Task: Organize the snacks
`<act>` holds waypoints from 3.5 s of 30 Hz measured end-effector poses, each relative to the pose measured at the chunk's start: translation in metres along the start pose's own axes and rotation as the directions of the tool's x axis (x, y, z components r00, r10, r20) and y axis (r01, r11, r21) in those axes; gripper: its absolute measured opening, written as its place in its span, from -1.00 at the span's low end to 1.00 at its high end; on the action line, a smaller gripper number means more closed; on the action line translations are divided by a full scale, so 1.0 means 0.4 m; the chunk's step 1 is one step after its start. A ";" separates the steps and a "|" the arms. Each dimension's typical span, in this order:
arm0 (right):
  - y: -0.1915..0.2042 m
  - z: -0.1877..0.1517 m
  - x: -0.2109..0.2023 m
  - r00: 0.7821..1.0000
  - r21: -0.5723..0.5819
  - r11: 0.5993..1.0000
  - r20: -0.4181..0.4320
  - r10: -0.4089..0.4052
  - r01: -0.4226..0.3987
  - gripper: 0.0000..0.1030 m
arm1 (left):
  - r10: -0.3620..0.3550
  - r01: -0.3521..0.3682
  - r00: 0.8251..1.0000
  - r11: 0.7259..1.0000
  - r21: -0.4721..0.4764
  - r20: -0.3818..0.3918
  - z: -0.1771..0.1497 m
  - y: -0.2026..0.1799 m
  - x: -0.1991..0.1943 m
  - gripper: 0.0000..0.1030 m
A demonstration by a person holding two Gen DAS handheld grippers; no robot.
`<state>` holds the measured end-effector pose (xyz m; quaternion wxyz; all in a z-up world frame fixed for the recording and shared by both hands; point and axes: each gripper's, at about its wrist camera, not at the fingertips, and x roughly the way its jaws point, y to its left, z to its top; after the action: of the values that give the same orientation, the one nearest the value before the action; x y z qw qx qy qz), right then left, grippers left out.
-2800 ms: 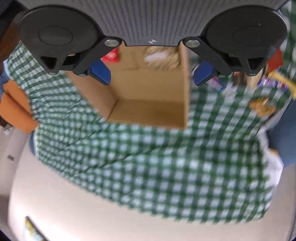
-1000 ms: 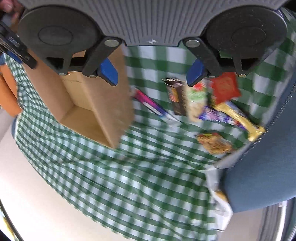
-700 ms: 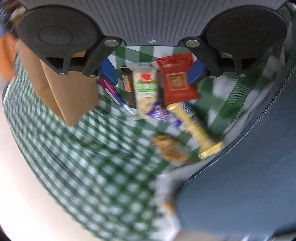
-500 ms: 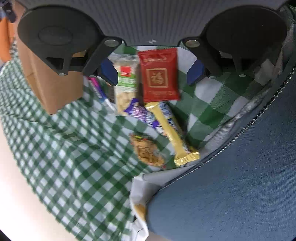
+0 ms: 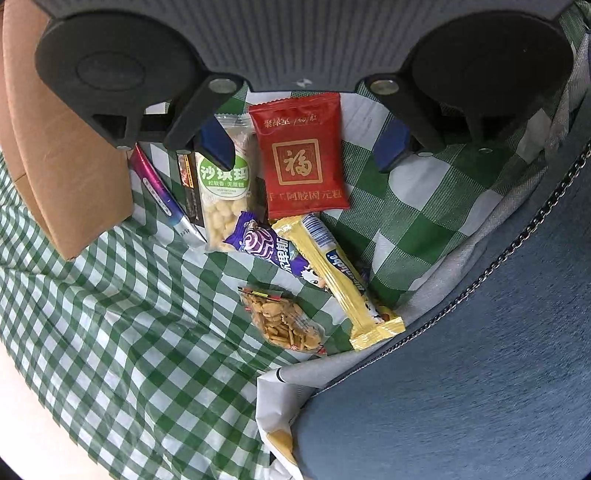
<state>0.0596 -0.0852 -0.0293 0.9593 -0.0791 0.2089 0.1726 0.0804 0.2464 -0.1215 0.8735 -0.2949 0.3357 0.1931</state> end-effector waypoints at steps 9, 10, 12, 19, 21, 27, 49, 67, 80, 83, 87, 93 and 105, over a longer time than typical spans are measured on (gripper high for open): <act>0.111 0.119 0.074 0.987 0.023 0.987 -0.023 0.161 -0.160 0.41 | 0.026 -0.026 1.000 0.999 0.042 0.013 0.002 -0.009 0.014 0.09; 0.126 0.131 0.092 0.984 0.030 0.984 -0.030 0.176 -0.175 0.43 | 0.017 -0.017 1.000 0.999 0.032 0.007 0.004 -0.003 0.013 0.05; 0.160 0.150 0.133 0.976 0.048 0.977 -0.064 0.209 -0.207 0.49 | 0.003 -0.003 1.000 1.000 0.002 0.003 0.008 0.012 0.008 -0.01; 0.278 0.142 0.283 0.939 0.078 0.964 -0.222 0.264 -0.252 0.52 | -0.006 0.007 1.000 0.995 -0.101 0.013 0.020 0.057 -0.013 -0.05; 0.312 0.130 0.326 0.923 0.087 0.963 -0.274 0.271 -0.256 0.52 | -0.030 0.031 1.000 0.989 -0.148 0.010 0.025 0.080 -0.021 -0.05; 0.401 0.093 0.440 0.881 0.047 0.966 -0.401 0.250 -0.253 0.52 | -0.065 0.064 0.998 0.977 -0.203 0.005 0.031 0.112 -0.032 -0.05; 0.440 0.027 0.431 0.880 -0.158 0.949 -0.440 0.180 -0.274 -0.17 | -0.084 0.082 0.996 0.991 -0.104 -0.010 0.019 0.080 -0.020 -0.05; 0.267 -0.125 0.148 0.828 0.069 0.939 -0.454 0.330 -0.337 -0.25 | -0.053 0.059 0.997 0.991 0.118 -0.050 -0.052 -0.016 -0.031 -0.05; 0.281 -0.152 0.142 0.861 -0.043 0.934 -0.404 0.308 -0.354 0.37 | -0.057 0.060 0.997 0.997 0.056 -0.049 -0.110 -0.008 -0.131 -0.05; 0.289 -0.161 0.153 0.874 -0.083 0.939 -0.399 0.276 -0.335 0.36 | -0.039 0.044 0.998 0.995 0.086 -0.052 -0.122 -0.021 -0.133 -0.05; 0.298 -0.163 0.151 0.887 -0.134 0.931 -0.376 0.268 -0.338 -0.03 | -0.021 0.026 0.999 0.995 0.099 -0.043 -0.129 -0.029 -0.137 -0.05; 0.294 -0.155 0.134 0.880 -0.130 0.921 -0.370 0.299 -0.368 -0.25 | -0.002 0.007 0.999 0.993 0.115 -0.042 -0.138 -0.039 -0.137 -0.05; 0.238 -0.095 0.033 0.918 -0.098 0.929 -0.225 0.328 -0.356 -0.25 | -0.043 0.039 0.997 0.996 0.074 0.056 -0.141 -0.042 -0.200 -0.05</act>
<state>0.0220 -0.0013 -0.0765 0.8799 -0.1244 0.3046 0.3428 0.0067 0.1863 -0.0928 0.8968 -0.2640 0.3111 0.1711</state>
